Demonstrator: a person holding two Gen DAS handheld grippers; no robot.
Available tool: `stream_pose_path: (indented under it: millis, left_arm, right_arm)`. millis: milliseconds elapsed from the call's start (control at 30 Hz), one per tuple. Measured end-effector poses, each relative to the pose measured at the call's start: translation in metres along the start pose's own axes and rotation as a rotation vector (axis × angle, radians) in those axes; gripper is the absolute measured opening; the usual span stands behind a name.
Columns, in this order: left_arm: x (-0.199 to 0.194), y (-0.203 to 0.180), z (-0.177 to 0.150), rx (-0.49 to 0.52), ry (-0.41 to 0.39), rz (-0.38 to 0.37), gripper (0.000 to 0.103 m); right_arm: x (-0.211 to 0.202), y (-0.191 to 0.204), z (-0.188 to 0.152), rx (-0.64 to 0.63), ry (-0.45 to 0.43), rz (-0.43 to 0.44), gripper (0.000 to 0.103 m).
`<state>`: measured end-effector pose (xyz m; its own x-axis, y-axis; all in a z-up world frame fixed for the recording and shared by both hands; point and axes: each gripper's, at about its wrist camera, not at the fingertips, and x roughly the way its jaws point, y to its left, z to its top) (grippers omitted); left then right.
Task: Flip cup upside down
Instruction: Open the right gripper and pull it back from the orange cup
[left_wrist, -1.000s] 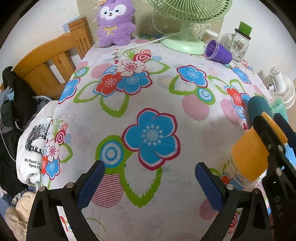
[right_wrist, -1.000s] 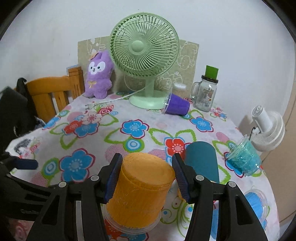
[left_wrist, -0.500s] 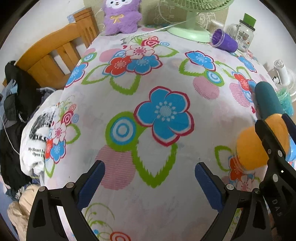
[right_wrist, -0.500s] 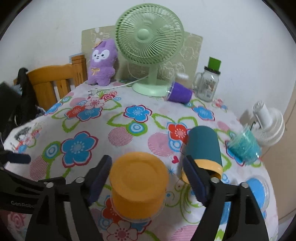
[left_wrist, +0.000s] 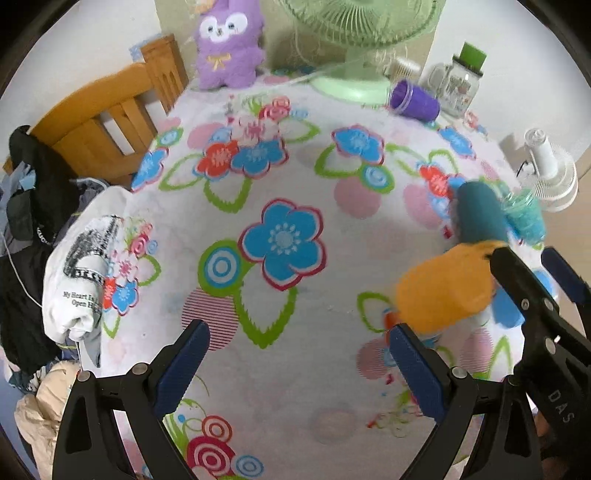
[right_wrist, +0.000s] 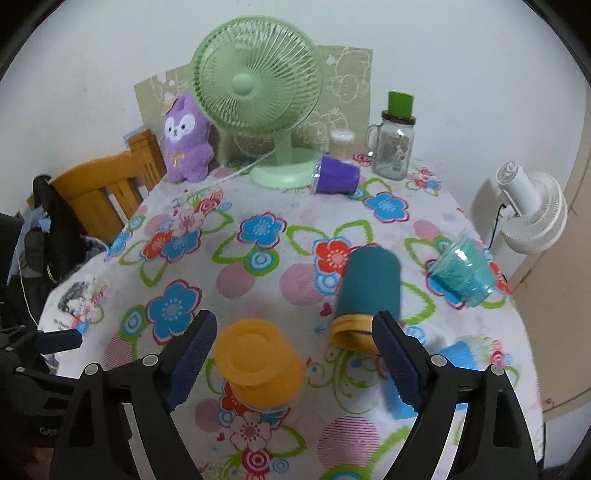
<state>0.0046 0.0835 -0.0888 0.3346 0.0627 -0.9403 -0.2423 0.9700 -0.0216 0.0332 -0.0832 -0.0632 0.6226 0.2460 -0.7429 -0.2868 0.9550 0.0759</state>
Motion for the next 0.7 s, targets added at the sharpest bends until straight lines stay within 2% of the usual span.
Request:
stream_pose_path:
  millis: [400, 533, 700]
  left_arm:
    - [-0.072, -0.018, 0.020, -0.019, -0.071, -0.003, 0.099]
    - [-0.090, -0.022, 0.023, -0.025, -0.100, -0.002, 0.099]
    - [-0.111, -0.027, 0.023, -0.036, -0.150, 0.001, 0.103]
  right_arm:
    - [-0.062, -0.031, 0.044, 0.056, 0.068, 0.044, 0.090]
    - [-0.076, -0.041, 0.051, 0.084, 0.071, 0.050, 0.090]
    - [-0.092, -0.046, 0.057, 0.056, 0.045, 0.021, 0.090]
